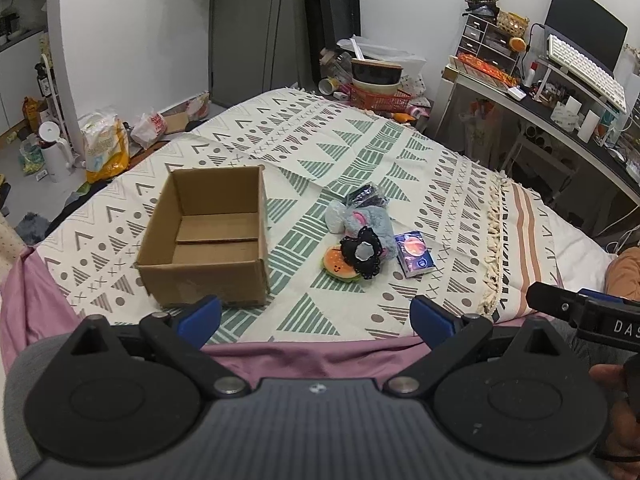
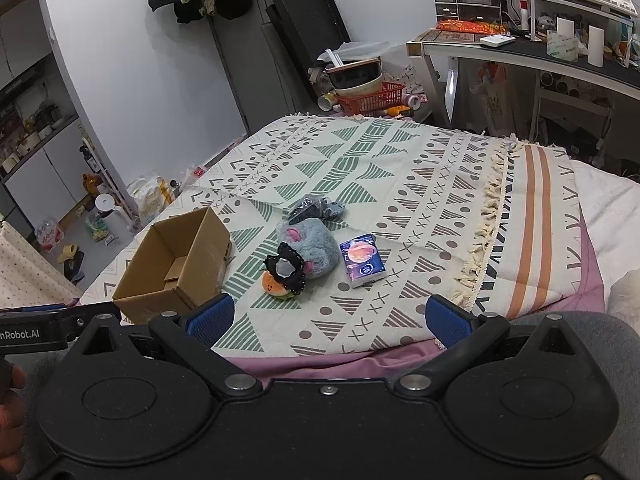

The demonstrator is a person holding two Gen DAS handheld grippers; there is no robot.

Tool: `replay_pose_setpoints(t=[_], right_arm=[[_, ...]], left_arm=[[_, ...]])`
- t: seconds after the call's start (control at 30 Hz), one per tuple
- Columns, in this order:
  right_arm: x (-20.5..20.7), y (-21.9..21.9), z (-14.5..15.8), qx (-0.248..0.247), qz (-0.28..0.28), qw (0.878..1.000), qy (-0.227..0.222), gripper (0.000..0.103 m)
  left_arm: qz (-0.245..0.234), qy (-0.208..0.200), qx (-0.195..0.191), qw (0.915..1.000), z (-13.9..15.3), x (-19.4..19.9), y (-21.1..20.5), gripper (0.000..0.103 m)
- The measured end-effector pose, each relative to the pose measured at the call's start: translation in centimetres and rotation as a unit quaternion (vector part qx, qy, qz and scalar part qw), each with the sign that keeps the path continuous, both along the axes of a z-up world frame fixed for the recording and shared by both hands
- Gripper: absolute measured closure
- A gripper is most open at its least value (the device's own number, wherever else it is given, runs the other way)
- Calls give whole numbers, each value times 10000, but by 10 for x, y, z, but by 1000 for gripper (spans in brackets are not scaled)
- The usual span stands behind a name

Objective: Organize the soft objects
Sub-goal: 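Grasp the black scrunchie with the left gripper while the right gripper approaches the tissue pack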

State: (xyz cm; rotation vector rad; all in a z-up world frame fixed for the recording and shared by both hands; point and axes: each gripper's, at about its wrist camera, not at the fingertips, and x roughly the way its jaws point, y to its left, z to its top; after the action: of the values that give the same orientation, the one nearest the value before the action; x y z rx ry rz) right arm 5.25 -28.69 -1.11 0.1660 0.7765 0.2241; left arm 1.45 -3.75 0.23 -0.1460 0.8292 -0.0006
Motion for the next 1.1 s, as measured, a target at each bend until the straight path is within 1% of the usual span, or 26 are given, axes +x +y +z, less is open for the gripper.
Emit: replay_pose_setpoints(t=[0.13,0.4,0.47,0.53,0.67,0.83,0.97,1.1], right_arm=[[9,-6,-5,35,-31,10000,26,0],[30,-18,-18,118,-104,9998,115,1],[37,-22,-23,185,-154,9995,199,3],[43,-27,-28,269,-205,9991,265,8],[54,-35,-38,420,-222,9983,324,9],[73,-40,-47,555,-211,9971,467,10],[89,-41,-55,605,-200,9967,499,10],[103,-42,-66,674,-241,9957,588,10]], left_arm=[[-31,14,-96,9999,-4,12,-4,4],[-163,84,-144,9997,-15,40,-22,5],[-181,112,-166,9996,-17,47,-26,5],[-161,119,-135,9997,-19,53,-30,5],[-172,182,-116,9996,-25,67,-36,5],[-136,270,-103,9995,-32,85,-42,10],[-124,341,-138,9992,-41,101,-47,13],[-86,422,-169,9989,-52,116,-51,14]])
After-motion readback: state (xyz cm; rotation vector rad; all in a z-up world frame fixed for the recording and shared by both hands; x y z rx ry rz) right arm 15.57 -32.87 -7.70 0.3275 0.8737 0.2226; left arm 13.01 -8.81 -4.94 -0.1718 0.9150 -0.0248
